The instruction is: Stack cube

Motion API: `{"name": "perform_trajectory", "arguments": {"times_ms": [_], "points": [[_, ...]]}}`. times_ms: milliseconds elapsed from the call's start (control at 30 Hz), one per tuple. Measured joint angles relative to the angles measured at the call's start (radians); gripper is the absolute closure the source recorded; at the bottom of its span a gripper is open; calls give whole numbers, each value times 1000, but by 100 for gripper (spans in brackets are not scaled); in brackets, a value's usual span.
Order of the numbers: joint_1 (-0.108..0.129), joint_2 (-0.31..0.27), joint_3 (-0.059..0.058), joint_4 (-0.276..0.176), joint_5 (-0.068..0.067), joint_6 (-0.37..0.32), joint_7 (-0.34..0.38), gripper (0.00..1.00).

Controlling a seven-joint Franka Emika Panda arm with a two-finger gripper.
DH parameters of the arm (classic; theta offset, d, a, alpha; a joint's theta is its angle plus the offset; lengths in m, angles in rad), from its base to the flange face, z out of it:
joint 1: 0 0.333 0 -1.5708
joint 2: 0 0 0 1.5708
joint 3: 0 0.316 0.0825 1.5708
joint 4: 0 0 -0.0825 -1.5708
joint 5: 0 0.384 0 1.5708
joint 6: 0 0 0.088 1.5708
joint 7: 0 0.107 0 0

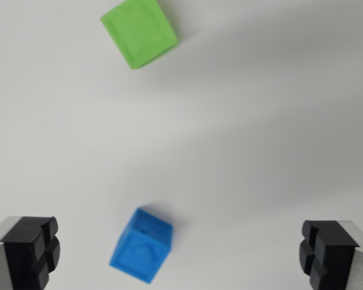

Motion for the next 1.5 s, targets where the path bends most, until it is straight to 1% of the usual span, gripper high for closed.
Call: {"name": "perform_trajectory", "arguments": {"times_ms": [167,333,833,1200,1500], "points": [[10,-12,9,-50,0,33,58,0],[19,-20,16,-90,0,62,109,0],[52,-34,49,-230,2,174,303,0],[80,-32,75,-319,12,259,442,0],[109,-10,101,-387,24,343,572,0]]}}
